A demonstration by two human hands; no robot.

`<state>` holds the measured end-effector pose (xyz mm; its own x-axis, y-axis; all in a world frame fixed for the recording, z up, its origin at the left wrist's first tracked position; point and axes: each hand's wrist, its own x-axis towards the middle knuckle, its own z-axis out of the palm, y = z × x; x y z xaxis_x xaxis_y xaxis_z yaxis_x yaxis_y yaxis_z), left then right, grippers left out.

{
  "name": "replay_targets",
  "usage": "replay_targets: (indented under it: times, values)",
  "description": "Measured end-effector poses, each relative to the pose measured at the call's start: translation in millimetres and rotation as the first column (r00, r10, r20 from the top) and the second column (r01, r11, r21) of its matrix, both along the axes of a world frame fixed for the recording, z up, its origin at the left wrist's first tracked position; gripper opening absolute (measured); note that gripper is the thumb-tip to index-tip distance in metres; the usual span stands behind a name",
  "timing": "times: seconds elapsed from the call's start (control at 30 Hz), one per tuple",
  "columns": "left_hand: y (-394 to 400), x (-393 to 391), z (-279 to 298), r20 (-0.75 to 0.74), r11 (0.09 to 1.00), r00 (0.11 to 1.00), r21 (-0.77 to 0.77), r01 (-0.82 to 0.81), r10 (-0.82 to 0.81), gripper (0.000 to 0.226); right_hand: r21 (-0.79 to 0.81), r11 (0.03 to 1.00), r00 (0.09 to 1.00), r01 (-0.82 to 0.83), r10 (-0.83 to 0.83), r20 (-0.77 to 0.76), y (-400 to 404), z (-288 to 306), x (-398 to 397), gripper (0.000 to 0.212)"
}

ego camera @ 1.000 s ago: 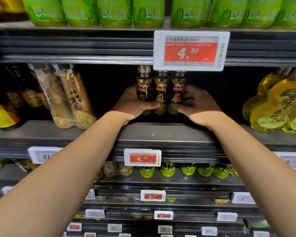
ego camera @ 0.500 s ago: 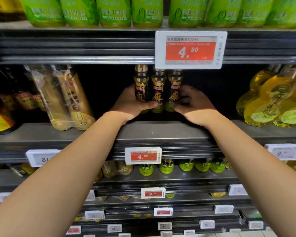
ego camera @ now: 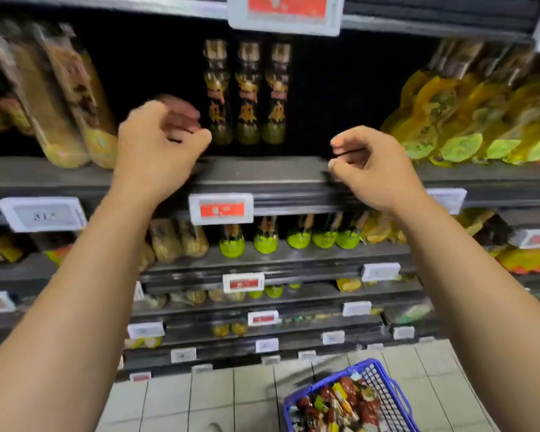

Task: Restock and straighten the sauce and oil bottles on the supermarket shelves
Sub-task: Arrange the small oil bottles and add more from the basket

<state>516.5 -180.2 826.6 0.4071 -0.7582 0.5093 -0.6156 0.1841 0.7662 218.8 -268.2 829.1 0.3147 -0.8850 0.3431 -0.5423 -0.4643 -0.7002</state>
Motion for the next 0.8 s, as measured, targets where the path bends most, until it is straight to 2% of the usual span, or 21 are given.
replay_targets:
  times: [0.07,0.13,0.23,0.3,0.37,0.43,0.53,0.63,0.8]
  values:
    - [33.2,-40.6,0.1,-0.029,0.985,0.992,-0.132,0.114,-0.119,0.018,-0.055,0.998,0.994,-0.035,0.041,0.098,29.4,-4.0,-32.7,0.019]
    - [56.9,-89.6,-11.6,-0.029,0.960,0.970,-0.149,0.236,-0.243,0.019,-0.052,0.997,0.984,-0.063,0.070,0.163,58.5,-20.4,-70.3,0.021]
    - [69.2,-165.6,-60.8,-0.094,0.931,0.927,0.001,0.364,-0.362,0.015,0.076,0.992,0.982,-0.102,0.088,0.168,90.4,-79.4,-130.2,0.018]
    - [73.1,-216.4,-114.0,-0.197,0.872,0.892,0.205,0.444,-0.407,0.013,0.227,0.966,0.988,-0.127,0.104,0.111,106.6,-138.1,-170.9,0.014]
    - [82.7,-263.0,-176.3,-0.339,0.765,0.871,0.429,0.480,-0.357,0.016,0.395,0.909,0.991,-0.133,0.135,0.022,119.3,-198.2,-209.9,0.008]
    - [100.9,-305.5,-233.9,-0.434,0.626,0.863,0.604,0.493,-0.260,0.018,0.565,0.823,0.987,-0.065,0.136,-0.085,133.1,-252.9,-246.6,0.011]
    - [132.3,-348.9,-297.3,-0.401,0.438,0.909,0.802,0.406,-0.108,0.010,0.744,0.664,0.972,0.074,0.119,-0.202,152.0,-312.3,-287.3,0.014]
    - [158.5,-373.8,-347.4,-0.352,0.289,0.934,0.890,0.353,-0.058,0.017,0.807,0.571,0.965,0.149,0.092,-0.244,165.7,-350.1,-314.4,0.011]
    - [186.4,-398.5,-418.7,-0.364,0.164,0.917,0.927,0.338,0.166,0.020,0.851,0.445,0.956,0.277,-0.039,-0.291,190.0,-395.1,-354.3,0.004]
